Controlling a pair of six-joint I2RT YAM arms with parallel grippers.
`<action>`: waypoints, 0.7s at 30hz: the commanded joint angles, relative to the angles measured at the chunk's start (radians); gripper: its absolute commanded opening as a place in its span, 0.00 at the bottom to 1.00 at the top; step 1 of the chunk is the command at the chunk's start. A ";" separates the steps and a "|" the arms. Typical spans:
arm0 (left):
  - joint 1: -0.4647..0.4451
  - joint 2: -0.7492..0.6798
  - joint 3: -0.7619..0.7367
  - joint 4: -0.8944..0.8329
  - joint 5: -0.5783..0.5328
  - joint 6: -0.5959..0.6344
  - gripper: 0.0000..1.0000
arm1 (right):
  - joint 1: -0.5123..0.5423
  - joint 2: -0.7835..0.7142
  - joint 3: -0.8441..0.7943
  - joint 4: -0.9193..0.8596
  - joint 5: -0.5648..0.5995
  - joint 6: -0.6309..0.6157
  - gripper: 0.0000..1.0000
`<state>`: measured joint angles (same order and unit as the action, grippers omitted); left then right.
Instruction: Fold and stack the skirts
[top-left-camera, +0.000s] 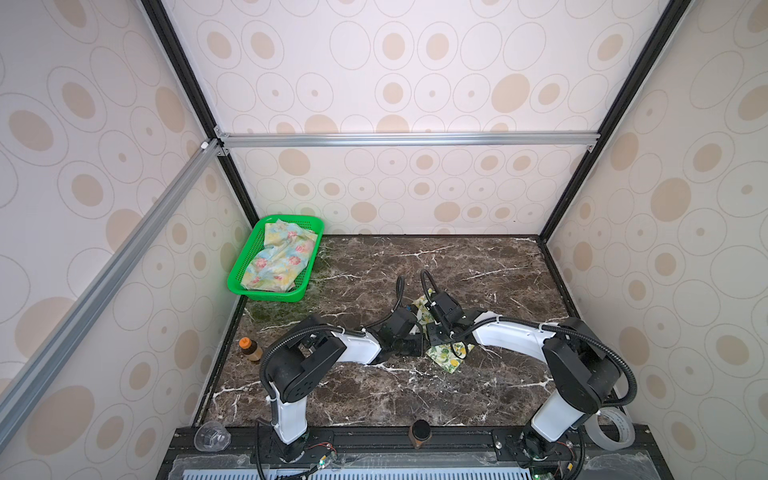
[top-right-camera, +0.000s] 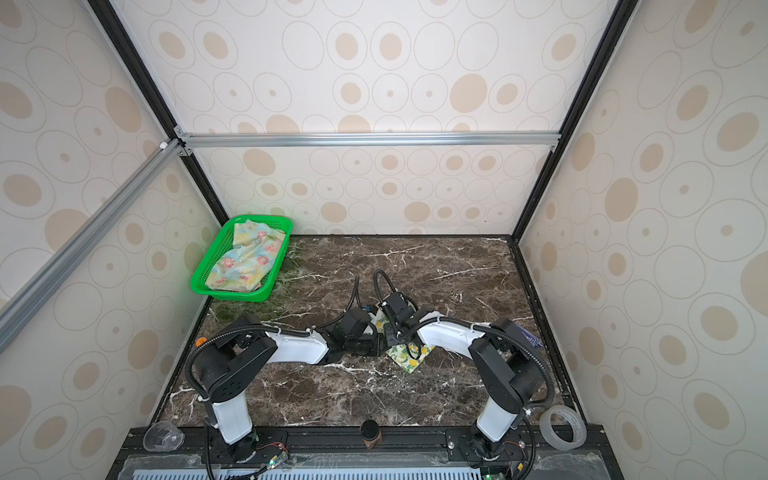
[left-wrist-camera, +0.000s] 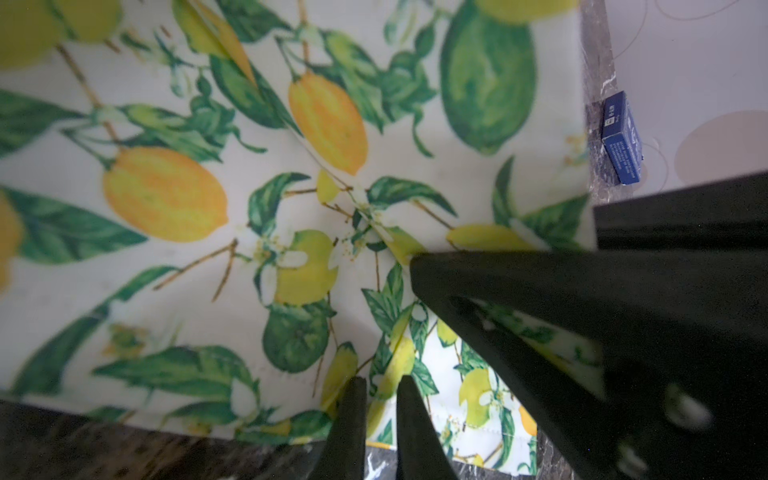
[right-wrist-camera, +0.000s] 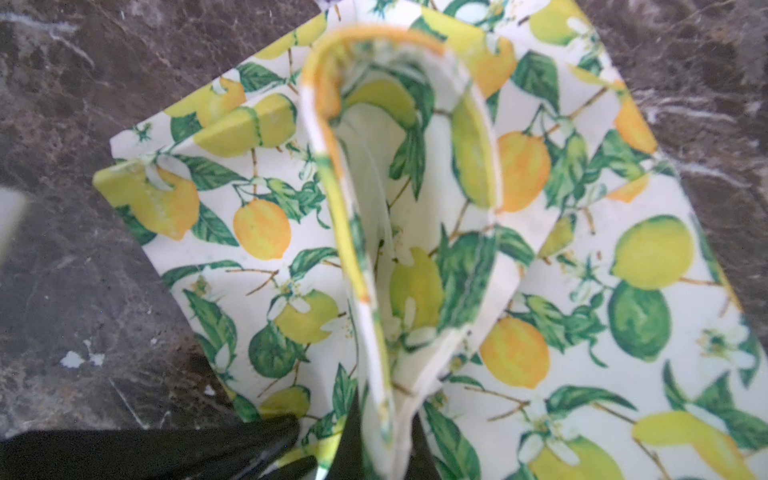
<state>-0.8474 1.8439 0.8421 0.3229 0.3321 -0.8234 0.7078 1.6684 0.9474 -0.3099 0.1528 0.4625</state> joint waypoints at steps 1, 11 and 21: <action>-0.012 -0.009 -0.021 -0.062 0.004 -0.019 0.16 | 0.015 0.027 -0.004 -0.016 -0.015 0.016 0.07; -0.007 -0.122 -0.012 -0.135 -0.048 -0.057 0.16 | 0.017 0.023 -0.003 -0.017 -0.026 0.026 0.35; 0.041 -0.288 -0.082 -0.197 -0.118 -0.086 0.16 | 0.022 -0.034 -0.002 -0.024 -0.073 0.047 0.41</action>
<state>-0.8268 1.6020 0.7708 0.1719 0.2615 -0.8886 0.7151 1.6749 0.9474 -0.3134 0.1036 0.4896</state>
